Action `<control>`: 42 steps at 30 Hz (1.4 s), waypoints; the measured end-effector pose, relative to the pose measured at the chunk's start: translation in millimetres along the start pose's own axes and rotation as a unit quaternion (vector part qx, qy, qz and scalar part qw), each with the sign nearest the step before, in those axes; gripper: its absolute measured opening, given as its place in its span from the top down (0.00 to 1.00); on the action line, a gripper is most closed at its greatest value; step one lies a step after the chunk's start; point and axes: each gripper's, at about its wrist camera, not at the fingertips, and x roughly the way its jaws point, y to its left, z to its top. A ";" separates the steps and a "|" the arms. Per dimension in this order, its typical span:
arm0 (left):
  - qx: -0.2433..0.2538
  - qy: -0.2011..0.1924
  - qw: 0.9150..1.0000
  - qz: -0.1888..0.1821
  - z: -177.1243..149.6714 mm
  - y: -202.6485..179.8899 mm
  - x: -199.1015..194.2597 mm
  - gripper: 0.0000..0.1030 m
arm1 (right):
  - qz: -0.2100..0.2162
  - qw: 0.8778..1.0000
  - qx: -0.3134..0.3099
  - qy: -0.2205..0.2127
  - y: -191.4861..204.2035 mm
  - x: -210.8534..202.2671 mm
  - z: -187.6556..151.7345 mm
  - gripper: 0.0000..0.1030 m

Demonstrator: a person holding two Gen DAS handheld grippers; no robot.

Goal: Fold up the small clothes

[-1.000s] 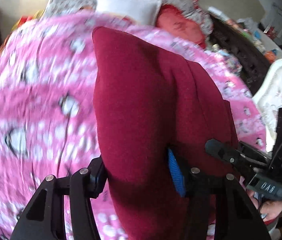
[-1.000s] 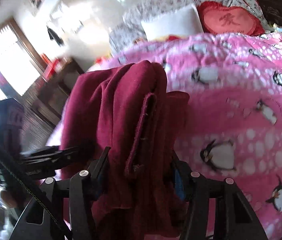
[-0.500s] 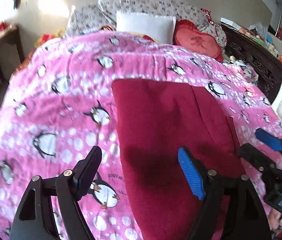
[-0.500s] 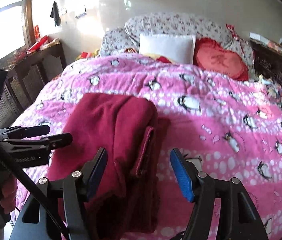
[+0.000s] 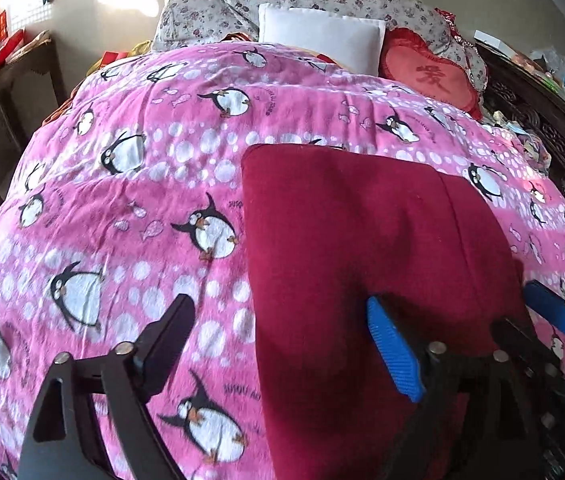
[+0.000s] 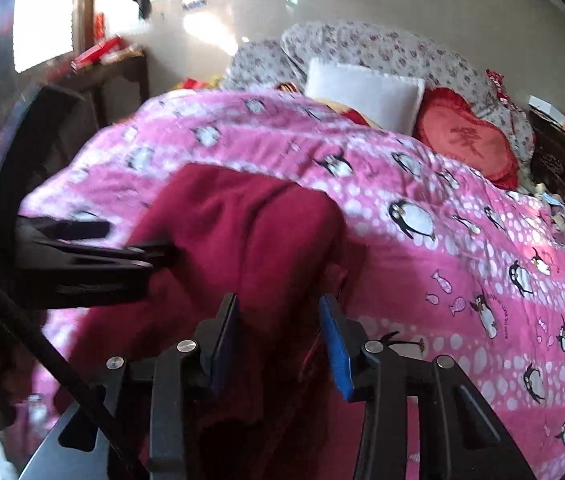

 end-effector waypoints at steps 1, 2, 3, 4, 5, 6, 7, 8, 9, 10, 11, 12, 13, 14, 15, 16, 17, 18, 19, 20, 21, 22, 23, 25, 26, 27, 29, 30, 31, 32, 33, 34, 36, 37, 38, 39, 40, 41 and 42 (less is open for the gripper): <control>0.002 0.001 1.000 0.002 0.3 -1.6 2.5 0.12 | -0.007 1.000 -0.002 0.005 -1.8 6.4 -0.8 0.57; 0.003 0.001 1.000 0.003 0.6 -3.1 5.8 0.12 | -0.010 1.000 -0.001 0.013 -4.1 13.5 -1.8 0.56; 0.004 0.001 1.000 0.004 0.4 -4.4 7.5 0.11 | -0.004 1.000 0.006 0.019 -7.7 18.8 -2.5 0.55; 0.007 0.000 1.000 0.005 -0.2 -6.2 8.7 0.11 | 0.005 1.000 0.017 0.023 -11.8 22.6 -3.0 0.54; 0.009 -0.001 1.000 0.006 -0.6 -7.7 9.3 0.11 | 0.009 0.999 0.022 0.024 -13.7 23.8 -3.1 0.53; 0.010 -0.003 1.000 0.007 -1.0 -8.9 9.1 0.11 | 0.010 0.999 0.024 0.024 -14.9 23.6 -3.0 0.53; 0.011 -0.005 1.000 0.009 -1.3 -9.6 8.4 0.11 | 0.010 0.999 0.025 0.023 -14.9 21.9 -2.7 0.53; 0.013 -0.007 1.000 0.013 -1.7 -10.5 6.2 0.11 | 0.011 0.999 0.026 0.022 -14.7 19.0 -2.5 0.53; 0.014 -0.009 1.000 0.014 -2.2 -10.7 4.3 0.11 | 0.011 0.999 0.026 0.021 -13.8 16.4 -2.5 0.53; 0.014 -0.011 1.000 0.015 -2.7 -10.5 2.6 0.11 | 0.012 0.999 0.026 0.020 -12.4 10.9 -2.9 0.53; 0.014 -0.011 1.000 0.016 -3.7 -9.7 0.2 0.11 | 0.013 0.999 0.027 0.018 -11.4 5.9 -3.2 0.53; 0.013 -0.011 1.000 0.016 -4.7 -9.7 -1.1 0.11 | 0.015 0.999 0.027 0.015 -9.8 -0.5 -3.5 0.53; 0.013 -0.010 1.000 0.017 -5.7 -9.6 -2.4 0.11 | 0.016 1.000 0.025 0.009 -7.2 -8.5 -4.6 0.53; 0.012 -0.010 1.000 0.018 -7.4 -9.3 -4.4 0.11 | 0.017 1.000 0.022 0.004 -4.7 -16.1 -5.9 0.53; 0.012 -0.010 1.000 0.019 -8.6 -9.1 -5.8 0.11 | 0.020 1.000 0.017 -0.001 -1.4 -24.7 -7.8 0.53; 0.012 -0.011 1.000 0.020 -10.3 -9.0 -7.3 0.11 | 0.024 1.000 0.014 -0.006 1.6 -31.9 -9.9 0.53; 0.012 -0.012 1.000 0.023 -12.1 -8.9 -9.0 0.11 | 0.027 1.000 0.010 -0.011 4.7 -38.4 -12.1 0.53; 0.012 -0.013 1.000 0.026 -13.7 -8.9 -10.8 0.11 | 0.031 0.999 0.005 -0.018 8.5 -45.4 -15.6 0.53; 0.012 -0.015 0.999 0.029 -15.3 -9.3 -12.6 0.11 | 0.035 0.999 -0.001 -0.023 12.6 -51.0 -19.9 0.53; 0.012 -0.018 0.999 0.034 -17.1 -9.9 -15.3 0.11 | 0.036 0.999 -0.006 -0.025 15.2 -53.0 -23.9 0.53; 0.012 -0.020 0.999 0.037 -18.2 -10.1 -17.2 0.11 | 0.035 0.999 -0.014 -0.020 17.7 -51.7 -28.1 0.55; 0.012 -0.023 0.999 0.042 -19.9 -10.3 -20.4 0.11 | 0.026 0.999 -0.022 -0.006 19.9 -44.7 -33.9 0.59; 0.012 -0.027 0.999 0.044 -21.6 -10.3 -23.5 0.11 | 0.015 1.000 -0.020 0.008 18.2 -35.3 -38.7 0.59; 0.011 -0.035 0.998 0.049 -25.7 -10.6 -30.4 0.11 | 0.021 0.999 0.010 0.036 8.2 -18.2 -47.7 0.59; 0.011 -0.038 0.998 0.051 -27.3 -10.8 -33.3 0.11 | 0.029 0.999 0.024 0.039 4.6 -17.0 -49.8 0.59; 0.012 -0.042 0.998 0.053 -28.9 -11.1 -36.4 0.11 | 0.033 0.998 0.032 0.035 3.0 -20.0 -50.3 0.59; 0.014 -0.049 0.997 0.058 -32.6 -11.6 -43.0 0.11 | 0.034 0.999 0.035 0.018 5.9 -33.8 -46.7 0.59; 0.013 -0.052 0.997 0.060 -34.1 -11.7 -45.8 0.11 | 0.032 0.999 0.034 0.013 7.9 -39.4 -44.9 0.58; 0.012 -0.055 0.997 0.061 -35.5 -11.7 -49.0 0.11 | 0.030 0.999 0.034 0.005 10.0 -46.9 -42.7 0.54; 0.010 -0.060 0.996 0.061 -36.9 -11.6 -52.4 0.11 | 0.029 0.999 0.034 -0.001 11.3 -52.4 -41.4 0.52; 0.007 -0.066 0.996 0.062 -38.4 -11.1 -56.5 0.11 | 0.027 0.999 0.035 -0.007 12.4 -57.1 -40.0 0.46; 0.004 -0.070 0.996 0.063 -39.9 -10.6 -59.8 0.11 | 0.021 0.999 0.039 -0.014 13.3 -61.8 -39.1 0.37; 0.001 -0.077 0.995 0.065 -42.6 -9.8 -66.8 0.11 | 0.008 0.999 0.048 -0.026 12.9 -68.0 -36.7 0.30; 0.000 -0.081 0.995 0.066 -43.7 -9.6 -69.9 0.11 | 0.002 0.998 0.051 -0.031 12.8 -70.4 -34.1 0.30; -0.002 -0.086 0.994 0.069 -45.4 -9.3 -74.3 0.11 | -0.004 0.998 0.053 -0.033 12.8 -71.9 -31.6 0.30; -0.003 -0.088 0.994 0.070 -46.2 -8.8 -76.8 0.11 | -0.009 0.998 0.054 -0.035 13.3 -73.4 -29.7 0.29; -0.003 -0.090 0.993 0.071 -47.2 -8.6 -79.2 0.11 | -0.012 0.998 0.056 -0.037 12.6 -74.6 -28.0 0.25; -0.005 -0.093 0.993 0.071 -49.0 -8.3 -82.4 0.11 | -0.017 0.997 0.058 -0.038 12.5 -75.4 -26.6 0.23; -0.006 -0.096 0.993 0.072 -50.5 -8.3 -84.8 0.11 | -0.020 0.997 0.060 -0.040 11.5 -75.6 -26.4 0.20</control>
